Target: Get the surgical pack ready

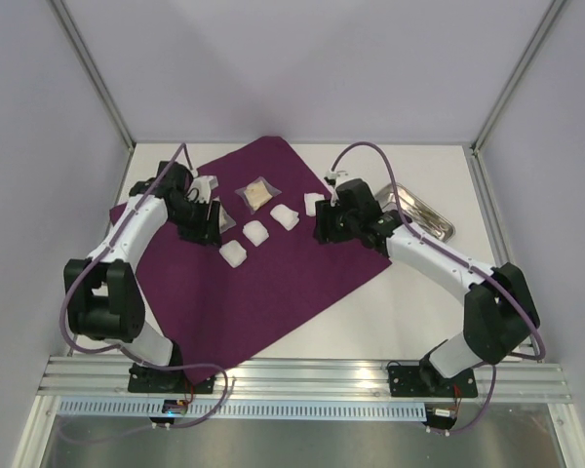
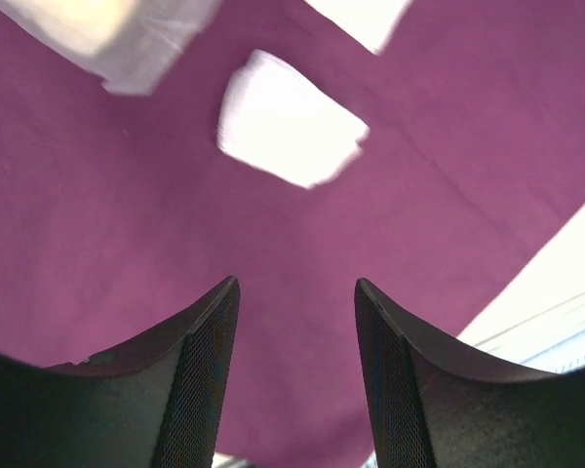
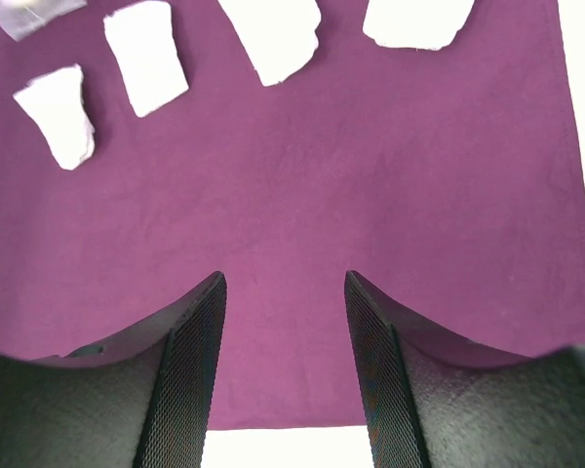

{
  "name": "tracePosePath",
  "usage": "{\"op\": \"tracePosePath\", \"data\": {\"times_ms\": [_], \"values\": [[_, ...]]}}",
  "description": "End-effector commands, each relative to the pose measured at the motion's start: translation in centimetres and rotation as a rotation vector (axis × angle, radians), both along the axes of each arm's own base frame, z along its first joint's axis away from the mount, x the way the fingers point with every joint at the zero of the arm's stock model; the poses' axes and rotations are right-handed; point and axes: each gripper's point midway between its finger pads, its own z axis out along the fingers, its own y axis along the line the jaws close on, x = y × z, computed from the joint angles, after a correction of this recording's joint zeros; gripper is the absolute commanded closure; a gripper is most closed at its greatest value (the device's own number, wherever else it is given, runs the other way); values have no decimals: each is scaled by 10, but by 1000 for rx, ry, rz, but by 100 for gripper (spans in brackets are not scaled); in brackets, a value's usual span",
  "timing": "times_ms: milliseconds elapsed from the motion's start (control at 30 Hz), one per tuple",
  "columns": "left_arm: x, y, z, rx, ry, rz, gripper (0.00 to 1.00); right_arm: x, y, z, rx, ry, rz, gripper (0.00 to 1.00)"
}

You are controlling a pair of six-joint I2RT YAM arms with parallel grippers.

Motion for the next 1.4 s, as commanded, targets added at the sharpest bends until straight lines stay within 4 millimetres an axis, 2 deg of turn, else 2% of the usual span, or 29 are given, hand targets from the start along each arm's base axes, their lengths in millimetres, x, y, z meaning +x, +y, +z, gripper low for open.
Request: {"op": "tracePosePath", "data": {"times_ms": [0,267,433,533,700,833,1000,1033,1200,1233,1367], "values": [[39,1,-14,7,-61,83,41,4,7,24,77,-70,-26,46],[50,-17,-72,3,78,60,40,-3,6,14,23,-59,-38,46],[70,-15,-83,19,34,88,41,-8,6,20,4,-72,-59,47],[67,-13,-93,34,71,102,44,-14,6,23,-10,-94,-43,46],[49,-15,-108,20,133,110,47,-14,-2,24,-64,-122,-24,46],[53,-21,-108,-9,120,87,55,-16,-4,25,-65,-128,-20,46],[42,-21,-108,-17,155,57,66,-14,-2,28,-85,-140,7,45],[40,-23,-107,-25,154,49,72,-13,-3,28,-88,-140,7,45],[40,-28,-89,-56,111,11,89,-5,6,28,-77,-140,6,45],[40,-27,-88,-56,104,1,99,-3,6,28,-78,-139,3,45],[40,-30,-66,-75,52,-23,100,5,15,30,-72,-138,14,45]]}}
